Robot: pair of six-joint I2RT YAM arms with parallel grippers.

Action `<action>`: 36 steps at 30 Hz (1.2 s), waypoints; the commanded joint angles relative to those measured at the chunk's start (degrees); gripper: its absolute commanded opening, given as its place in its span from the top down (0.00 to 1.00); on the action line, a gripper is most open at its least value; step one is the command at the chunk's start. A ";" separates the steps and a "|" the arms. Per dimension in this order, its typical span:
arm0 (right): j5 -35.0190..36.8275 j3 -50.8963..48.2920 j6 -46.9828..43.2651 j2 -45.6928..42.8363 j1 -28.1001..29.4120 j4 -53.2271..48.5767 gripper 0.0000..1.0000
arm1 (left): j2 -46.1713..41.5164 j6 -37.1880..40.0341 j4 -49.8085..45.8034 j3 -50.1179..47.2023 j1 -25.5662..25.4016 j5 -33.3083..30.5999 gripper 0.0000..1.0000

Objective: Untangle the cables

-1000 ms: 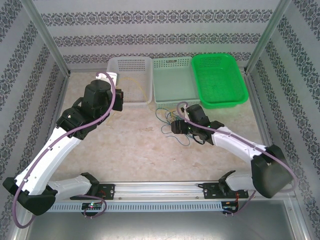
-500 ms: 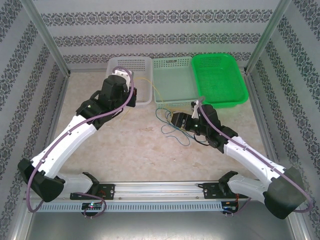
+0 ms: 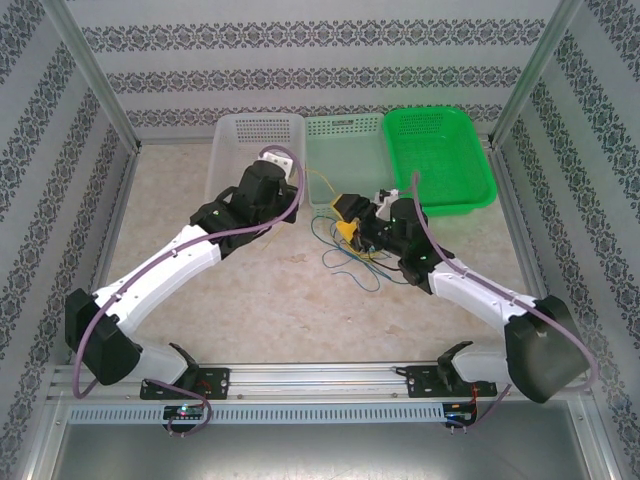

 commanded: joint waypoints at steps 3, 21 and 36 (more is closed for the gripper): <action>-0.99 0.06 9.24 2.55 0.30 10.45 0.25 | 0.90 2.26 6.08 -1.07 -3.76 -3.15 1.00; 2.90 -1.54 6.16 -0.88 -1.80 6.72 0.27 | 0.49 -2.94 9.10 -9.03 -9.92 -4.72 1.00; 2.27 2.66 -1.09 4.52 -4.62 2.39 0.48 | -2.89 -0.73 12.52 -14.10 -14.09 1.97 1.00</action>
